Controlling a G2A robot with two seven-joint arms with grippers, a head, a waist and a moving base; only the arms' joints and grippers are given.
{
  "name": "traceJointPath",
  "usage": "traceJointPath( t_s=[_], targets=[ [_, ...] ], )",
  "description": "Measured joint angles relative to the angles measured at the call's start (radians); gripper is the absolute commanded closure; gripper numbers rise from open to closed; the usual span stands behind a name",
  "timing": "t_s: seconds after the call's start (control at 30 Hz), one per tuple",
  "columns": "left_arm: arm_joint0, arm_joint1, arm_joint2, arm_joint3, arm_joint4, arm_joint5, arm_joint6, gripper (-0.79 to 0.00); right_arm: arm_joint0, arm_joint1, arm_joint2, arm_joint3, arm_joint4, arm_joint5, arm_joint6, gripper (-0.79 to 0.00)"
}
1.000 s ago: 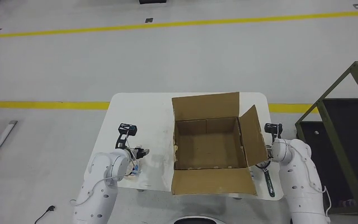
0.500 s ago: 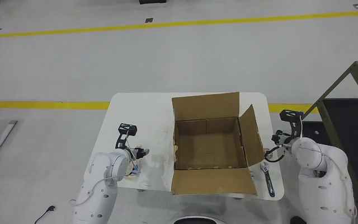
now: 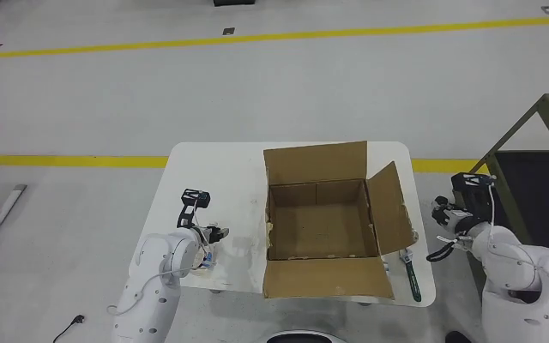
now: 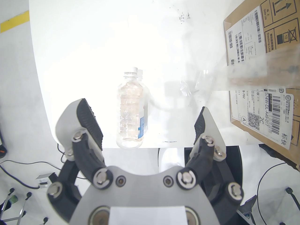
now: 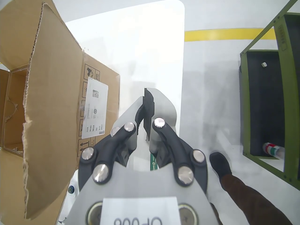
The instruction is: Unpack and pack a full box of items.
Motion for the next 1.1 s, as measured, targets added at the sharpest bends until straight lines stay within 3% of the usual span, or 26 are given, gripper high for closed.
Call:
traceJointPath(
  t_s=[0.13,0.3,0.4,0.6,0.9,1.1],
  targets=[
    [0.000,0.000,0.000,0.000,0.000,0.000,0.000,-0.785,-0.029,-0.003,-0.008,-0.012,-0.020,0.016,-0.083,0.000],
    [0.000,0.000,0.000,0.000,0.000,0.000,0.000,-0.785,-0.110,-0.015,-0.021,-0.034,-0.054,0.088,-0.410,0.000],
    [0.000,0.000,0.000,0.000,0.000,0.000,0.000,-0.785,-0.146,-0.019,-0.036,-0.032,-0.063,0.073,-0.580,0.000],
    [0.000,0.000,0.000,0.000,0.000,0.000,0.000,-0.785,-0.184,-0.022,-0.091,0.030,-0.204,0.080,-0.820,0.000],
    [0.000,0.000,0.000,0.000,0.000,0.000,0.000,-0.785,-0.203,-0.022,-0.141,0.038,-0.365,0.116,-0.916,0.000],
    [0.000,0.000,0.000,0.000,0.000,0.000,0.000,-0.785,-0.204,-0.022,-0.141,0.037,-0.370,0.120,-0.916,0.000]
  ],
)
